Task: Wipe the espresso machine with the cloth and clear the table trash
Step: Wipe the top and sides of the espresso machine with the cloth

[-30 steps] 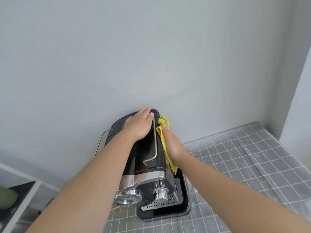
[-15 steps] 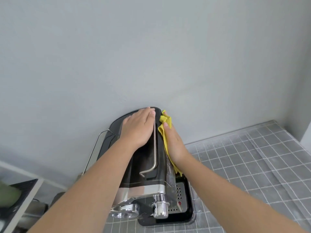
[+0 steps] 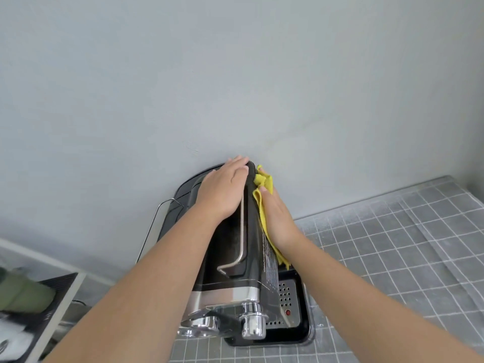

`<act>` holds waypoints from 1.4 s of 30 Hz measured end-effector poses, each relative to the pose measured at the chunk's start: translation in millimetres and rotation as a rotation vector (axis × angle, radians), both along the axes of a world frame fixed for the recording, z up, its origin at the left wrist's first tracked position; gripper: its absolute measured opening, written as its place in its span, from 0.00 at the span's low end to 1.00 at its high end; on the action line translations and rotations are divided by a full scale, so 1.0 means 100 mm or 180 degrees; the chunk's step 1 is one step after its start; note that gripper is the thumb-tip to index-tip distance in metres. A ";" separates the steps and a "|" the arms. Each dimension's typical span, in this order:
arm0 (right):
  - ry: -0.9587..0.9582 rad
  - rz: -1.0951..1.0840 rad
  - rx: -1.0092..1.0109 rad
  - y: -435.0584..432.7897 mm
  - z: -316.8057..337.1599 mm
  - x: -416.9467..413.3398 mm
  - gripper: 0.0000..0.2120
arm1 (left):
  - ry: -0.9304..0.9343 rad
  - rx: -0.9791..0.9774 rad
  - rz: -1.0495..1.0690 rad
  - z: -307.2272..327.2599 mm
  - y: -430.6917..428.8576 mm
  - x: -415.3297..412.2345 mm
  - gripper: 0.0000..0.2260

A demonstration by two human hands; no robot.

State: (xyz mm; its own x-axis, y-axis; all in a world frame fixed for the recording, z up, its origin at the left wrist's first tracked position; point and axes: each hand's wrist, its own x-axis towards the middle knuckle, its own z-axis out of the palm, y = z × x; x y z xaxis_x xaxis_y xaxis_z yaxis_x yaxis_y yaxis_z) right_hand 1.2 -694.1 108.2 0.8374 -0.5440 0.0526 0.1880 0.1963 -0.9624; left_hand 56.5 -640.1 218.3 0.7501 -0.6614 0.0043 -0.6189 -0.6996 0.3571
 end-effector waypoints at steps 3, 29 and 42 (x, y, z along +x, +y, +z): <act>-0.0010 -0.0046 0.0142 0.31 -0.08 -0.35 0.31 | 0.0114 -0.0019 -0.0017 0.01 0.01 0.00 0.20; 0.0646 0.0051 0.0483 0.14 -0.95 -0.09 0.28 | 0.0094 -0.0198 0.0047 -0.05 -0.01 0.08 0.19; 0.0858 0.0272 0.0663 0.03 -1.02 -0.04 0.30 | 0.0197 -0.0312 0.0092 -0.07 0.00 0.09 0.22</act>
